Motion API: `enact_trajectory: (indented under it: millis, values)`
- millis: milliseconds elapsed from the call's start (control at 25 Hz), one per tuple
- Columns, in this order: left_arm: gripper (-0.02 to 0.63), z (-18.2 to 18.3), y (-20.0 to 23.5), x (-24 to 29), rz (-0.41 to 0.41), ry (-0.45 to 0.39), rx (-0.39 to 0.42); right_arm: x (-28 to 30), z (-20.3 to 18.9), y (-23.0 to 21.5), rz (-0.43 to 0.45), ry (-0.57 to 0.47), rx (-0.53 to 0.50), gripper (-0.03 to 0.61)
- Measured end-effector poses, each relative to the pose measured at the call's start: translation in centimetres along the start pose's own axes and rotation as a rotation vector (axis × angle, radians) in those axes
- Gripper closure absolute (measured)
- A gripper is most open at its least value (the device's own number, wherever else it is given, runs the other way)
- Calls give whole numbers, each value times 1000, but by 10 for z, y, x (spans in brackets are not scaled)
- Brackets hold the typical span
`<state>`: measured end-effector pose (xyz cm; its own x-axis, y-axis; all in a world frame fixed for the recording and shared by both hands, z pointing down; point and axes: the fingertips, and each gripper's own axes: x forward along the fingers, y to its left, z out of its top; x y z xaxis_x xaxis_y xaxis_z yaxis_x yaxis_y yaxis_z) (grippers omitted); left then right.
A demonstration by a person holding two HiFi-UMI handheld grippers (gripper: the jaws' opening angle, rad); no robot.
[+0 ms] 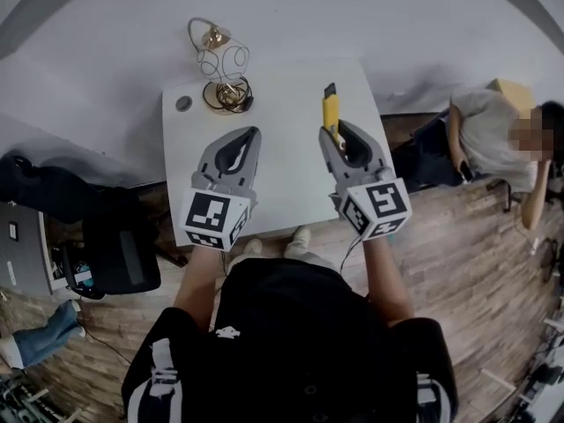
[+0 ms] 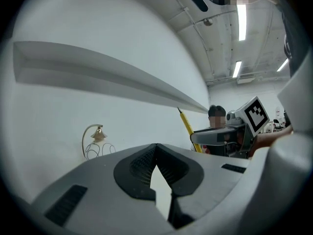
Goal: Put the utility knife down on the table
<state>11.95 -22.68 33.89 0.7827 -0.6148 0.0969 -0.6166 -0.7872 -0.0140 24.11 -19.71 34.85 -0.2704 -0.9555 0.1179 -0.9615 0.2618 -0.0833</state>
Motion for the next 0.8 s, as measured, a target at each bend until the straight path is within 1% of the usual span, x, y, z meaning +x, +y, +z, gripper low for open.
enact_trajectory:
  millis: [200, 520, 680, 800]
  values:
    - [594, -5, 7, -2, 62, -12, -17, 23, -16, 3, 90, 47, -3, 441]
    - [594, -37, 26, -15, 149, 48, -57, 55, -46, 24, 203, 131, -5, 442]
    - [594, -52, 36, -22, 173, 75, -75, 67, -64, 38, 245, 182, -2, 440]
    - [594, -66, 38, -24, 173, 98, -97, 74, -80, 46, 274, 225, 5, 441]
